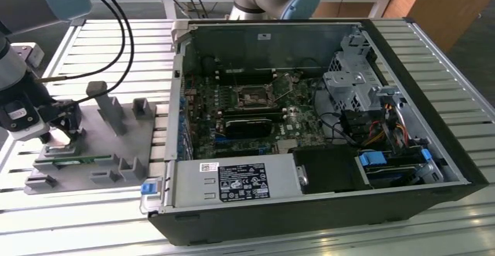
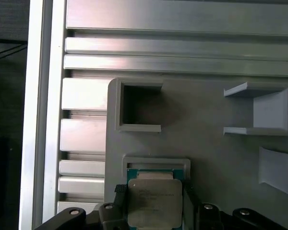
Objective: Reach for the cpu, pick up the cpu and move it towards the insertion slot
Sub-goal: 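Pick up the cpu and move it towards the insertion slot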
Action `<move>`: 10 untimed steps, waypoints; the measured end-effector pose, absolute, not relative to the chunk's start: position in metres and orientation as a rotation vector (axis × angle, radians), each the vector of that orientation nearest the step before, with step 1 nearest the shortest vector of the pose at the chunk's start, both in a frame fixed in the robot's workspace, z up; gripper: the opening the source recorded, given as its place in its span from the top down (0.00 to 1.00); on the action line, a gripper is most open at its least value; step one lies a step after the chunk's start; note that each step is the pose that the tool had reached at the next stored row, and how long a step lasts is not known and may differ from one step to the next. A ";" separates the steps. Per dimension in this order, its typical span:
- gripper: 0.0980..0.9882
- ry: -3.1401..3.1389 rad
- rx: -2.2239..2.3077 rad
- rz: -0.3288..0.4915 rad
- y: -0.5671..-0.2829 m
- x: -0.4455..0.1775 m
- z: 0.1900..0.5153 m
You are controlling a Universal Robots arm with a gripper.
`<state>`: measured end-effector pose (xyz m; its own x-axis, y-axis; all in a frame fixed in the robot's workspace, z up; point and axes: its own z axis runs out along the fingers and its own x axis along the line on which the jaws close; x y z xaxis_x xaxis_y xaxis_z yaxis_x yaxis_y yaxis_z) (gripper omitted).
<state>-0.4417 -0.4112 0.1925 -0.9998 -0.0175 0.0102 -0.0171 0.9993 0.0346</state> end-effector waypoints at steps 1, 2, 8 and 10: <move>0.50 -3.131 0.027 -0.054 -0.411 -0.442 0.194; 0.50 -3.131 0.027 -0.054 -0.411 -0.442 0.197; 0.50 -3.131 0.027 -0.054 -0.411 -0.442 0.210; 0.50 -3.131 0.027 -0.054 -0.411 -0.442 0.213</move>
<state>-0.4419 -0.4112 0.2128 -0.9998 -0.0174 0.0099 -0.0171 0.9993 0.0344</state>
